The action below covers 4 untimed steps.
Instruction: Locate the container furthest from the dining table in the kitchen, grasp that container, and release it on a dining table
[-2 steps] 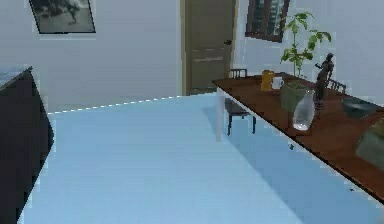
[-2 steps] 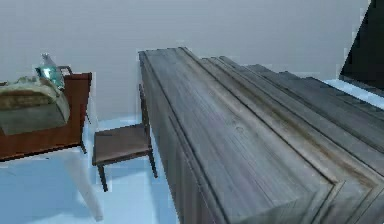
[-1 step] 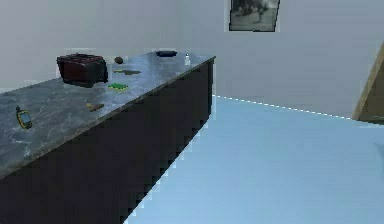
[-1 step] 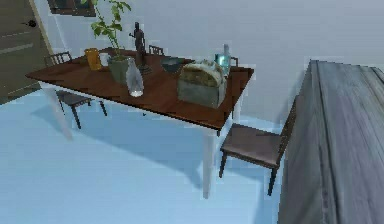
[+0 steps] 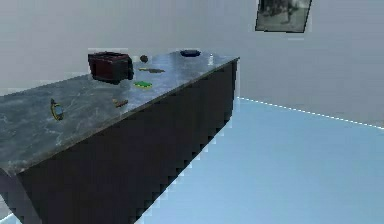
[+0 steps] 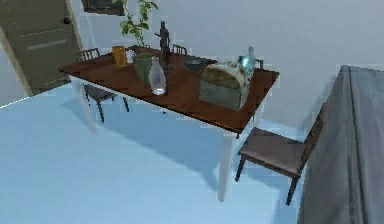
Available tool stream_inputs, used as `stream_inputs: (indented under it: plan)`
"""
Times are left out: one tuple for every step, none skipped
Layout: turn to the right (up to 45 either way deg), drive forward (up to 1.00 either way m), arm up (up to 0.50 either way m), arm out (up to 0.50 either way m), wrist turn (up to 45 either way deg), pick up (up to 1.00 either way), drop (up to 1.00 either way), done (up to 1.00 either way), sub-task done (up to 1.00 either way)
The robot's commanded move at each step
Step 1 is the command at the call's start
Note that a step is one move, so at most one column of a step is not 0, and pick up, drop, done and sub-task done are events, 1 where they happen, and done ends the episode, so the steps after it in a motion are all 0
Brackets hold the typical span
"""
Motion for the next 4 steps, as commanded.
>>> stream_inputs:
  plan:
    - [0.0,0.05,0.00,0.00,0.0,0.00,0.00,0.00,0.00]
    - [45.0,0.00,0.00,0.00,0.0,0.00,0.00,0.00,0.00]
    - [36.0,0.00,0.00,0.00,0.0,0.00,0.00,0.00,0.00]
    - [0.0,0.45,0.00,0.00,0.0,0.00,0.00,0.00,0.00]
